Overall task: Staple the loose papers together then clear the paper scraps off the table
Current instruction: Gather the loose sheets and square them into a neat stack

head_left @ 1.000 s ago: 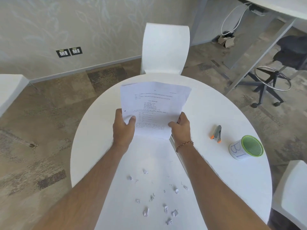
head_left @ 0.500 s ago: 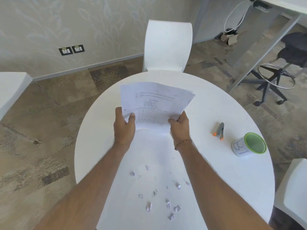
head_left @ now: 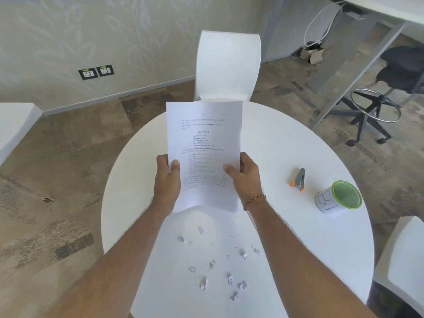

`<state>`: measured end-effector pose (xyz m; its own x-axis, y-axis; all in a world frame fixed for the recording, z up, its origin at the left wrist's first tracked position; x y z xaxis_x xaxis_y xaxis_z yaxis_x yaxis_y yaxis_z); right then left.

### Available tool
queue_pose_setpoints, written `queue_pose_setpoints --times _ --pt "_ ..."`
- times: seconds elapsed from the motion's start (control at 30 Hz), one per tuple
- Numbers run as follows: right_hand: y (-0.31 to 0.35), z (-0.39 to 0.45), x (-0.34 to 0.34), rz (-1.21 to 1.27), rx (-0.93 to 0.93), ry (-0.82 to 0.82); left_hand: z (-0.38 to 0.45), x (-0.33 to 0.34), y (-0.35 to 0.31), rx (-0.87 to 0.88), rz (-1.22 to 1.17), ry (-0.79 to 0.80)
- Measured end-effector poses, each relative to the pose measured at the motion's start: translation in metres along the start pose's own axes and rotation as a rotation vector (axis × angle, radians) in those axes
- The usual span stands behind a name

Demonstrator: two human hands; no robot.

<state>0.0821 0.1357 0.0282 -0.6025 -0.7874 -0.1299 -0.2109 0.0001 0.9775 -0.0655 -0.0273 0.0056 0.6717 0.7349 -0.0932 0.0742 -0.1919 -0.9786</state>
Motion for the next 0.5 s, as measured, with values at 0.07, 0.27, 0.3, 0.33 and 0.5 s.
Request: queue_pose_setpoints --times 0.07,0.27,0.3,0.33,0.5 --pt "0.011 -0.001 -0.003 -0.022 -0.020 0.016 0.002 0.001 -0.001 0.015 -0.073 -0.027" --pt "0.053 0.001 -0.017 -0.418 -0.045 0.035 0.006 0.010 0.000 -0.043 -0.215 -0.052" --pt "0.063 0.001 -0.018 -0.513 -0.064 0.023 0.007 0.012 0.004 -0.078 -0.216 -0.042" --pt "0.074 0.002 -0.018 -0.609 -0.088 0.016 0.008 0.014 0.008 -0.122 -0.212 -0.033" --pt "0.121 -0.001 -0.001 -1.003 -0.126 0.048 -0.002 0.023 0.030 -0.262 -0.165 0.008"
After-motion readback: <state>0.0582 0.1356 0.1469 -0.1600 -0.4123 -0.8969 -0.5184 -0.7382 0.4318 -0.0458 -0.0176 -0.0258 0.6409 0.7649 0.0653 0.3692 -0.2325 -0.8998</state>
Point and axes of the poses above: each hand's wrist, its own z-axis towards the middle knuckle, its own x-axis out of the palm, y = z × x, the point moved 5 cm from there along z, towards the middle knuckle, and after that the axes turned 15 degrees about y, right-handed, at the moved point
